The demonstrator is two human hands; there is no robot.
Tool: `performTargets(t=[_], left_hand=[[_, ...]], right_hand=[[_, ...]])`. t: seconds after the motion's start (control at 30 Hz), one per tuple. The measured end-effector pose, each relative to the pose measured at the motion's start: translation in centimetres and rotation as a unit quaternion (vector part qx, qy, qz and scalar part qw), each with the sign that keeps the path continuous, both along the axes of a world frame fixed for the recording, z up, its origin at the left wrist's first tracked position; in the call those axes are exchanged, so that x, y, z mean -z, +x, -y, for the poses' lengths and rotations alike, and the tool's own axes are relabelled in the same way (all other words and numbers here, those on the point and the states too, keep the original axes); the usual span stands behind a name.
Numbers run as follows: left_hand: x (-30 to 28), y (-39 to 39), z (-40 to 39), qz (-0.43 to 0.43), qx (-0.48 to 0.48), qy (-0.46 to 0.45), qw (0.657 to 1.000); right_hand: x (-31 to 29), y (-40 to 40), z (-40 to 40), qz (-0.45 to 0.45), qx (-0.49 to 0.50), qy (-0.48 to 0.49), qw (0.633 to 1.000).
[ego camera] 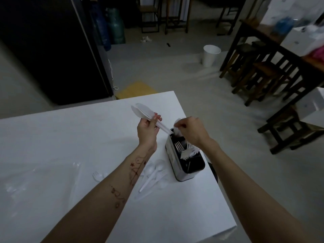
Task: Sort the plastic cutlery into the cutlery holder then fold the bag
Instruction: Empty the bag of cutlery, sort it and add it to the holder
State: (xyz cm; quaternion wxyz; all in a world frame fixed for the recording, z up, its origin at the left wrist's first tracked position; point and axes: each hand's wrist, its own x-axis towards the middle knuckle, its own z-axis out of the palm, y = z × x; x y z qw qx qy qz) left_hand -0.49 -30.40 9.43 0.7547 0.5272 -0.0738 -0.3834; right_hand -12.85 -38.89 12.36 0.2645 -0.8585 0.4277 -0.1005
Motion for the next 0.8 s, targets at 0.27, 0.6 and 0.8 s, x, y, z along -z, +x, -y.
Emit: performTargets(t=[0.27, 0.6, 0.8], left_hand=[[2.1, -1.8, 1.4, 0.086, 0.022, 0.032, 0.996], [3.9, -4.0, 1.1, 0.42, 0.081, 0.189, 0.884], [6.5, -4.5, 0.7, 0.589, 0.122, 0.202, 0.773]], right_hand=[[0.3, -0.9, 0.5, 0.062, 0.023, 0.07, 0.995], [1.5, -1.4, -0.4, 0.258, 0.115, 0.013, 0.959], [2.3, -1.0, 0.0, 0.211, -0.117, -0.178, 0.954]])
